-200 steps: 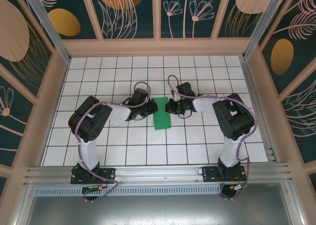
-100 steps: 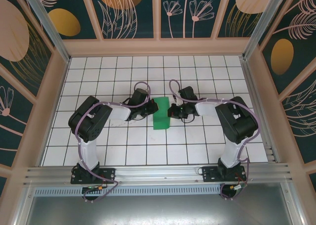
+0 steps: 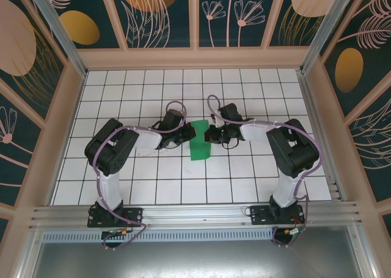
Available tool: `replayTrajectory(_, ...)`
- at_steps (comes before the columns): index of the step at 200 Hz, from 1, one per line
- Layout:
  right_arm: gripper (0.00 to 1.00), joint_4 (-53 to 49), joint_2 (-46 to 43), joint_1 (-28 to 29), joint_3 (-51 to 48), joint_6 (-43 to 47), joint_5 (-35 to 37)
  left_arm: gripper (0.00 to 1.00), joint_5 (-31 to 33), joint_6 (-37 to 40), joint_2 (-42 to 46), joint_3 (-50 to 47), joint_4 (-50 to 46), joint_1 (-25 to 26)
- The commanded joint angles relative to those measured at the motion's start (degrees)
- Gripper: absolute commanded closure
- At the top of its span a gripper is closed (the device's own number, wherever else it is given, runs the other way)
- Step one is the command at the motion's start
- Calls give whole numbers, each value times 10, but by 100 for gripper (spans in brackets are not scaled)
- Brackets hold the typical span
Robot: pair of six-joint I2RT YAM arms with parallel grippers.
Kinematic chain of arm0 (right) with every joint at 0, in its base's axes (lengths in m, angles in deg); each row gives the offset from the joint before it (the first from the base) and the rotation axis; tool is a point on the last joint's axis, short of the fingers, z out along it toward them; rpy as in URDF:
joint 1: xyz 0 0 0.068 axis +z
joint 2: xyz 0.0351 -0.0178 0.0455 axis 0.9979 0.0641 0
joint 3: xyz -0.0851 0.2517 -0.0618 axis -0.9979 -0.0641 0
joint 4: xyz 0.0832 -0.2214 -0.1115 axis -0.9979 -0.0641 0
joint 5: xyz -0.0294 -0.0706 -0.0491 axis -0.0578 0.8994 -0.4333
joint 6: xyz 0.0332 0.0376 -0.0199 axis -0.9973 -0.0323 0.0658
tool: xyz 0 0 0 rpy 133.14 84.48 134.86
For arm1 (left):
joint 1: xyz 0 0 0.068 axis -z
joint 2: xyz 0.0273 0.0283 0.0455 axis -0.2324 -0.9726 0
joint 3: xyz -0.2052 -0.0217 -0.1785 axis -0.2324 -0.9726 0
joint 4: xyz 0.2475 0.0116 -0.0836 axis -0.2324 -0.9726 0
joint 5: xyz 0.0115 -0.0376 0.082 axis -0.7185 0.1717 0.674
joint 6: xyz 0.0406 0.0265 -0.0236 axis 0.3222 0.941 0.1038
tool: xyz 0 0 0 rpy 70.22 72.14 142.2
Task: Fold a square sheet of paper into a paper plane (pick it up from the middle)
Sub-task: Fold the square sheet of paper in half at the center of the table.
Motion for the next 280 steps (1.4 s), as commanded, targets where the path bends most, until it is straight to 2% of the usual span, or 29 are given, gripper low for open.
replayTrajectory(1,100,7,10,8,-5,-5,-25,100,72,22,-69,-47,-167,-8)
replayTrajectory(28,100,-2,13,29,-14,9,-31,100,71,21,-70,-47,-166,-8)
replayTrajectory(95,100,-41,-13,27,-79,41,0,100,78,25,-70,-50,-168,-8)
replayTrajectory(175,100,-4,-125,25,-238,-12,6,100,85,37,-68,-45,-173,-9)
replayTrajectory(226,100,-18,-237,23,-177,-31,55,100,99,75,-8,-56,-182,-8)
replayTrajectory(248,100,3,-235,23,-150,-42,59,100,108,88,42,-78,-191,-9)
replayTrajectory(280,100,34,-180,34,-109,-50,38,100,107,84,119,-123,-191,-9)
